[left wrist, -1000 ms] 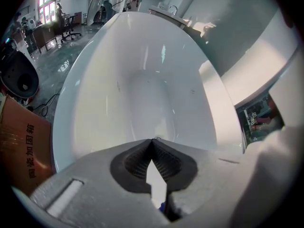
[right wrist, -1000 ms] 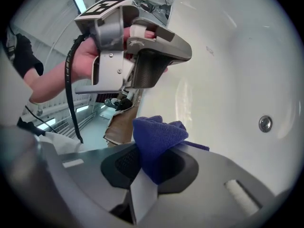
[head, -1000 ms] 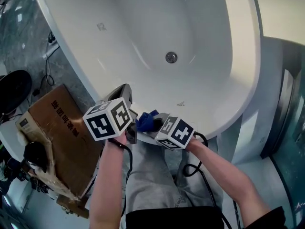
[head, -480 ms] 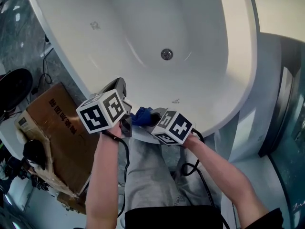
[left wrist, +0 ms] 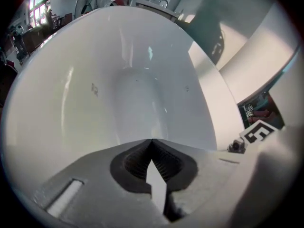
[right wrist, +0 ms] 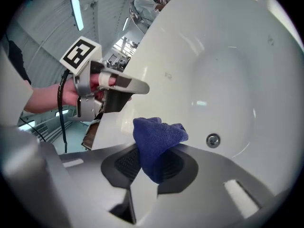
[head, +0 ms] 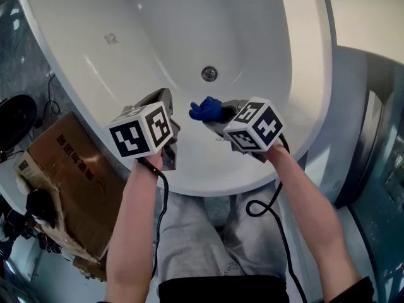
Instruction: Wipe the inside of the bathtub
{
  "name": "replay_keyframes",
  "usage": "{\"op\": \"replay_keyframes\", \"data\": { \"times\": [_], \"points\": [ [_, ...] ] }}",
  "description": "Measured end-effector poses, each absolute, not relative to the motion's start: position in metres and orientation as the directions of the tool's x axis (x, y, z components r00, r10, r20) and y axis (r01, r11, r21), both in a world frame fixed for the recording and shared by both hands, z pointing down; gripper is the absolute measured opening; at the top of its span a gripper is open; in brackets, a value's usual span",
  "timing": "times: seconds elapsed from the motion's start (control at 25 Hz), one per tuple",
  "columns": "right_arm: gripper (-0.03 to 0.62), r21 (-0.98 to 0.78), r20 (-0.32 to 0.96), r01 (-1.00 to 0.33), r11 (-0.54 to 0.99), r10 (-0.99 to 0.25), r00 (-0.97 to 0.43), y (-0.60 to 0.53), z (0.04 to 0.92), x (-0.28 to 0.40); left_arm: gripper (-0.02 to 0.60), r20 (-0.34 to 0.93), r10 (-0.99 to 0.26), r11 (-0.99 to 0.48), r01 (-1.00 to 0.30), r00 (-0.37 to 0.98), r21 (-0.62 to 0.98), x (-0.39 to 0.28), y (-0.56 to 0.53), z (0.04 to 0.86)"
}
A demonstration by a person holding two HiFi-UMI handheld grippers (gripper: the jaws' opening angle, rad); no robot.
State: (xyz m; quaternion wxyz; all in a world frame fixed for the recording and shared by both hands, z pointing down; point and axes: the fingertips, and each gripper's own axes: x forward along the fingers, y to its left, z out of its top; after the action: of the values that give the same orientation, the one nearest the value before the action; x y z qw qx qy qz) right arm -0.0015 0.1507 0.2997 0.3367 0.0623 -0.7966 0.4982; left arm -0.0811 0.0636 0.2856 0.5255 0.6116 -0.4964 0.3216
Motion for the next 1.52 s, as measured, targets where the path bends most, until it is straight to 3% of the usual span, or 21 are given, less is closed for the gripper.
{"op": "replay_keyframes", "data": {
  "times": [0.4, 0.72, 1.52],
  "points": [
    [0.069, -0.671, 0.694, -0.415, 0.614, 0.326, -0.641, 0.081, 0.414, 0.029, 0.003, 0.917, -0.237, 0.117, -0.927, 0.322, 0.356, -0.066, 0.056, 0.379],
    [0.074, -0.564, 0.788, -0.221, 0.795, 0.439, -0.433, 0.118, 0.545, 0.015, 0.003, 0.925, -0.219, 0.158, -0.924, 0.311, 0.348, -0.070, 0.067, 0.487],
    [0.067, -0.545, 0.819, -0.166, 0.822, 0.479, -0.317, 0.163, 0.587, 0.019, 0.003, 0.926, -0.182, 0.148, -0.922, 0.331, 0.359, -0.067, 0.086, 0.503]
  ]
}}
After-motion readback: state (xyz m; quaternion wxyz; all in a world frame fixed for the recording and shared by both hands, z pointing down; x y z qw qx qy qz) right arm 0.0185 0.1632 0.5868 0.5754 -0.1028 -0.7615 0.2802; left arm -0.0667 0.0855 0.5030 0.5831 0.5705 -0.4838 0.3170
